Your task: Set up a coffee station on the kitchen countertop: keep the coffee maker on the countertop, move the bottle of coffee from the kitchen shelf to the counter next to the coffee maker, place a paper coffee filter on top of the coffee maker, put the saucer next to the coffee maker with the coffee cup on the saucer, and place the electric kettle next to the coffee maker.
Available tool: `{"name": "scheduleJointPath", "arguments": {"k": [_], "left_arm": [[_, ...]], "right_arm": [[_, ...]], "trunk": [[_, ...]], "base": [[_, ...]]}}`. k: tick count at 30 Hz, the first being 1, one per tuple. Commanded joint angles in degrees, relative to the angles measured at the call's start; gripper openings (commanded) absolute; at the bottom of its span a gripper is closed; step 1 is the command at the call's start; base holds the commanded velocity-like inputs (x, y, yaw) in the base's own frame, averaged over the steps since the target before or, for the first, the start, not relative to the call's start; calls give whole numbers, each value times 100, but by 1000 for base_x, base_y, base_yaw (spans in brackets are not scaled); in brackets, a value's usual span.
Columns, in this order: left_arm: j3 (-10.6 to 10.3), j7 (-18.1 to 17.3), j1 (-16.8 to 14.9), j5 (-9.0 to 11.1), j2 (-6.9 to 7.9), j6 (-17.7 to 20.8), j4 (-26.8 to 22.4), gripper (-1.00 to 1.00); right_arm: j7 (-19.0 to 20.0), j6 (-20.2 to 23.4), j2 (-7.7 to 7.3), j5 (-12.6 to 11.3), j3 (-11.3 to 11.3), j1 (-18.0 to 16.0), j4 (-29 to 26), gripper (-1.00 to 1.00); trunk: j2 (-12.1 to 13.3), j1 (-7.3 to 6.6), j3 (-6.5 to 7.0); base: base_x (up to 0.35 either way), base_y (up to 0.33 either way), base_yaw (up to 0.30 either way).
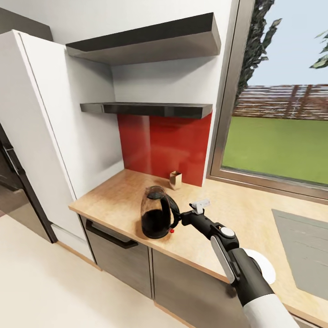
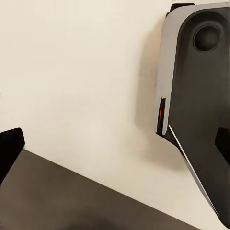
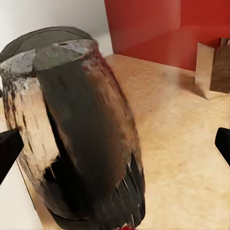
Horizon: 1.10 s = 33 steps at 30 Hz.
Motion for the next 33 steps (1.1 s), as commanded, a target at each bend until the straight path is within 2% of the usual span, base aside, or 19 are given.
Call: {"name": "scheduleJointPath", "arguments": {"k": [1, 12, 33], "left_arm": [[49, -42, 5, -50, -4, 35, -26, 100], [49, -42, 5, -47, -16, 28, -26, 100], [49, -42, 5, -43, -12, 26, -22, 100]], "right_arm": [[6, 41, 2, -51, -1, -5, 3, 100], [6, 32, 10, -58, 11, -5, 233, 100], [6, 32, 39, -50, 21, -5, 405, 100]], "trunk": [[-12, 5, -12], [-12, 5, -12], [-12, 5, -12]], "base": [[96, 0, 0], [29, 5, 0], [68, 132, 0]]}}
